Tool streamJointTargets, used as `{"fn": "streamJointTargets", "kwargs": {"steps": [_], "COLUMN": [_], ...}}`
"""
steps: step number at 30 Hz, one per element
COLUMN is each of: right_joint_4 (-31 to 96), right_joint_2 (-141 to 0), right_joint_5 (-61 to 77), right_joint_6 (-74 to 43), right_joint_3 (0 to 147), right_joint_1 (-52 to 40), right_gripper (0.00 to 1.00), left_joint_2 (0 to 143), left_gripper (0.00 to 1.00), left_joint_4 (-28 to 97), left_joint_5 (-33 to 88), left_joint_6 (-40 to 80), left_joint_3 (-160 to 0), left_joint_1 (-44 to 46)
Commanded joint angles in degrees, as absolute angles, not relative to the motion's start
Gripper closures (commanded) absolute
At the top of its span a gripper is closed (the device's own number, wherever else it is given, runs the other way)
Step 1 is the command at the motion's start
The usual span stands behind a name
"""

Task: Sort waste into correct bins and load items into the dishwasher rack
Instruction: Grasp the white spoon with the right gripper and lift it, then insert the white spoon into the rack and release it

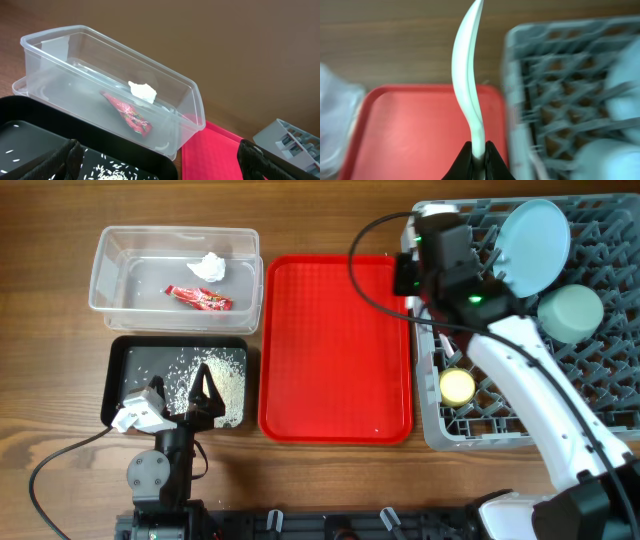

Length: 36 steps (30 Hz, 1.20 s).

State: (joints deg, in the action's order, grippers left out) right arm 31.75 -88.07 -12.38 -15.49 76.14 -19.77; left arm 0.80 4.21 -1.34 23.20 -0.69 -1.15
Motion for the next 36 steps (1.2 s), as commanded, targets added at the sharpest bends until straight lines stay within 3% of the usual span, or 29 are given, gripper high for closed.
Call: {"fn": "streamJointTargets", "kwargs": {"steps": [1, 10, 13, 14, 18, 21, 30, 36], "right_joint_4": [33.1, 33.9, 34.0, 34.2, 34.8, 36.6, 42.5, 47.0], "right_joint_2": [-90.1, -99.2, -98.9, -98.2, -91.7, -83.9, -58.9, -48.9], "right_joint_5": [-15.6, -11.9, -11.0, -10.0, -5.2, -1.1, 3.8, 7.6], "right_joint_6": [-8.9, -4.0, -4.6, -4.6, -4.7, -4.7, -4.7, -4.7], "right_joint_3": [76.1, 76.0, 76.1, 76.1, 76.1, 76.1, 76.1, 76.1], "right_joint_1": [-15.5, -11.6, -11.7, -11.8, -12.8, -14.3, -21.9, -22.3], "right_gripper": [0.96, 0.94, 0.38, 0.26, 0.18, 0.03, 0.0, 0.0], "left_joint_2": [0.4, 0.4, 0.4, 0.4, 0.4, 0.4, 0.4, 0.4], "left_gripper": [0.0, 0.0, 0.0, 0.0, 0.0, 0.0, 0.0, 0.0], "left_joint_4": [4.0, 4.0, 4.0, 4.0, 4.0, 4.0, 4.0, 4.0], "left_joint_5": [-0.9, -0.9, -0.9, -0.9, -0.9, -0.9, -0.9, -0.9], "left_joint_6": [22.9, 22.9, 22.9, 22.9, 22.9, 22.9, 22.9, 22.9], "left_joint_3": [-0.3, -0.3, -0.3, -0.3, -0.3, -0.3, -0.3, -0.3], "left_joint_1": [-1.4, -1.4, -1.4, -1.4, -1.4, -1.4, -1.4, -1.4]}}
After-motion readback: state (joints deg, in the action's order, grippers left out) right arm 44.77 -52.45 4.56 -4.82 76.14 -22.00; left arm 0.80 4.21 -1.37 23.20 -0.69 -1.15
